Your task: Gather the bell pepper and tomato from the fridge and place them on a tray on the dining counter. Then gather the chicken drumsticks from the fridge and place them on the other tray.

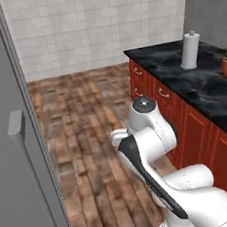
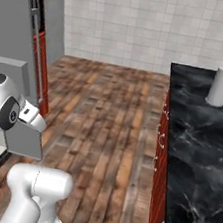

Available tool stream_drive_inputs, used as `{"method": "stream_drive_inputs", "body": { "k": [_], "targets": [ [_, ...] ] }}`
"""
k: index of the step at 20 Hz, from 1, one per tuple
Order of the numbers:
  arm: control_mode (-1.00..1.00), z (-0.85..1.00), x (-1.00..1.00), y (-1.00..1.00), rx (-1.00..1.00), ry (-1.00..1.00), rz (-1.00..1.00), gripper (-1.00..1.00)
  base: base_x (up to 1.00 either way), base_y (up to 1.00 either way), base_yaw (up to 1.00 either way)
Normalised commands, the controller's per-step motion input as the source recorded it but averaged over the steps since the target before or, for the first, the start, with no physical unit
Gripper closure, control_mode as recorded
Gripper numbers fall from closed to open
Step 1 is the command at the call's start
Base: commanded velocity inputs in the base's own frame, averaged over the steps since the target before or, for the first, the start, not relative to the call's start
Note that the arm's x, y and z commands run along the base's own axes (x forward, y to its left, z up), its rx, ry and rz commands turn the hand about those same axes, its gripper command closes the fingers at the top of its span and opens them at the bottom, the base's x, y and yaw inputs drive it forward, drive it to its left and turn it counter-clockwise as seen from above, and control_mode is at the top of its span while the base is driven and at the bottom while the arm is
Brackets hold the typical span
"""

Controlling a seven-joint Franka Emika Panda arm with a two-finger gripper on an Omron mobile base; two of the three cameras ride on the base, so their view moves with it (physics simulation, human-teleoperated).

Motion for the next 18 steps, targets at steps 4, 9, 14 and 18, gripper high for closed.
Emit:
{"method": "stream_drive_inputs", "body": {
  "k": [4,9,14,18],
  "targets": [
    [1.00,0.00,0.00,0.00,0.00,0.00,0.00,-1.00,0.53,0.32,0.20],
    [1.00,0.00,0.00,0.00,0.00,0.00,0.00,-1.00,0.35,0.16,0.37],
    [1.00,0.00,0.00,0.00,0.00,0.00,0.00,-1.00,0.38,0.00,0.42],
    [1.00,0.00,0.00,0.00,0.00,0.00,0.00,-1.00,0.30,0.00,0.37]
  ]
}}
